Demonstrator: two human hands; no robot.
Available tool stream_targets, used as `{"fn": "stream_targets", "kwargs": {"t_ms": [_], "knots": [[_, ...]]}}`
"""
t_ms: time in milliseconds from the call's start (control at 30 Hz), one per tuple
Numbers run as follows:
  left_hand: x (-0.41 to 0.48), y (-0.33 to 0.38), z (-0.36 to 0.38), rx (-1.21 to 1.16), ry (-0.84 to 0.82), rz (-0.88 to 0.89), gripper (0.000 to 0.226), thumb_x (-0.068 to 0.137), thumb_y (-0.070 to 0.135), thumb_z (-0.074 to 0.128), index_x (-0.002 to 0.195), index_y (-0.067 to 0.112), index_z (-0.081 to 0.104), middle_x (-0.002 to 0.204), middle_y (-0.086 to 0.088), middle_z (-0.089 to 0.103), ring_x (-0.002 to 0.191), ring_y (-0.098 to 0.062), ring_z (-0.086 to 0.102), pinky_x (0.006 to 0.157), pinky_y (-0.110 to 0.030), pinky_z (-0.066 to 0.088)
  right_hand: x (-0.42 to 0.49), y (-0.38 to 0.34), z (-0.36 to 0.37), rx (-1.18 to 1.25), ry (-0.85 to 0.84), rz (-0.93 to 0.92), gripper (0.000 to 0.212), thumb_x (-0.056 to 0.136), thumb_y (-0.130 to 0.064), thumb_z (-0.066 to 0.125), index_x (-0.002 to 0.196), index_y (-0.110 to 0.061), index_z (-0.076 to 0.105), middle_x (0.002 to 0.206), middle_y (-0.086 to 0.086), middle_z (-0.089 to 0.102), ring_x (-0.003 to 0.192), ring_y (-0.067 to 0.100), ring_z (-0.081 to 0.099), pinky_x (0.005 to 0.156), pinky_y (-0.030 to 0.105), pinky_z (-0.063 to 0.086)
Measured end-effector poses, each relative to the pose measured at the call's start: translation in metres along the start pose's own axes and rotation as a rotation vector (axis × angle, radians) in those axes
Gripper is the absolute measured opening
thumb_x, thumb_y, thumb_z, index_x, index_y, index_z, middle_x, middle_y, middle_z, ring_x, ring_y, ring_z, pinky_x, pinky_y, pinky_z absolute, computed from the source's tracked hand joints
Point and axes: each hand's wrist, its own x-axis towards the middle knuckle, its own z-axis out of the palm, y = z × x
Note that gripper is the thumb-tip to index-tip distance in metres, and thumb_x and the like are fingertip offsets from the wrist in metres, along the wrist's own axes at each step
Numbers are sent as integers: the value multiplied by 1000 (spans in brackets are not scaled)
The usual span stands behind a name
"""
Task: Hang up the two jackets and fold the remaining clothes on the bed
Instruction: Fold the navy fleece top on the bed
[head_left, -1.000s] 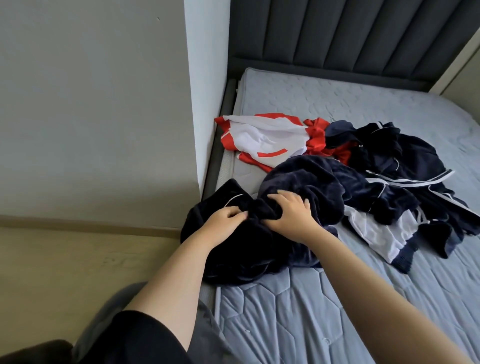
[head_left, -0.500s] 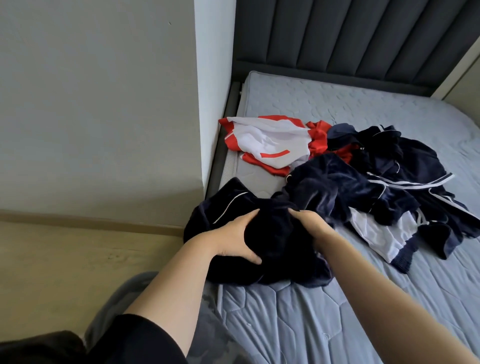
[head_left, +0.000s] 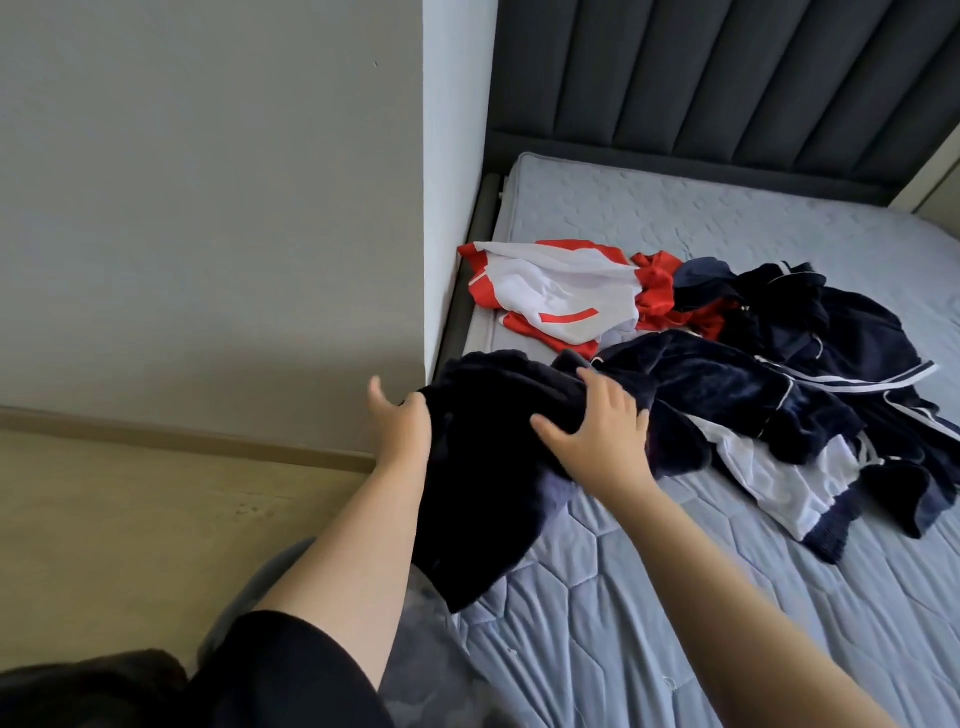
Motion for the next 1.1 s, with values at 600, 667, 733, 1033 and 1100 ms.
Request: {"fn": "stream_targets", "kwargs": {"t_ms": [600, 667, 733, 1033, 1100], "knots": [[16, 11, -32, -256, 247, -284, 25, 94, 1, 43, 117, -3, 52, 115, -17, 52, 106, -27, 52, 71, -19, 36, 48, 29, -36, 1129, 376, 877, 20, 85, -25, 61, 81, -9, 50, 72, 2, 52, 72, 22, 54, 70, 33, 48], [11, 10, -36, -64, 372, -123, 46, 85, -5, 47, 131, 1, 47, 131, -19, 48, 122, -32, 48, 94, -30, 38, 53, 26, -43, 1263, 440, 879, 28, 86, -29, 62, 71, -10, 49, 70, 0, 51, 63, 16, 53, 59, 28, 48], [0, 11, -28, 272, 335, 297, 53, 80, -1, 56, 132, 5, 48, 132, -18, 49, 122, -34, 45, 101, -37, 34, 57, 24, -47, 1463, 442, 767, 23, 91, -27, 57, 75, -12, 51, 71, -1, 51, 59, 11, 51, 52, 22, 46], [-15, -22, 3, 1101, -539, 361, 70, 91, 40, 54, 149, 24, 18, 151, -2, 31, 138, -26, 29, 111, -44, 24, 29, 19, 19, 296, 159, -83, 43, 78, -27, 71, 116, -14, 55, 105, -1, 54, 99, 12, 53, 83, 16, 40], [-17, -18, -2, 1120, -607, 325, 68, 90, 46, 52, 147, 28, 22, 144, -4, 41, 132, -27, 36, 106, -40, 29, 24, 26, 42, -79, -68, -112, 69, 78, -37, 71, 136, -14, 41, 130, 7, 45, 120, 24, 43, 98, 33, 37]]}}
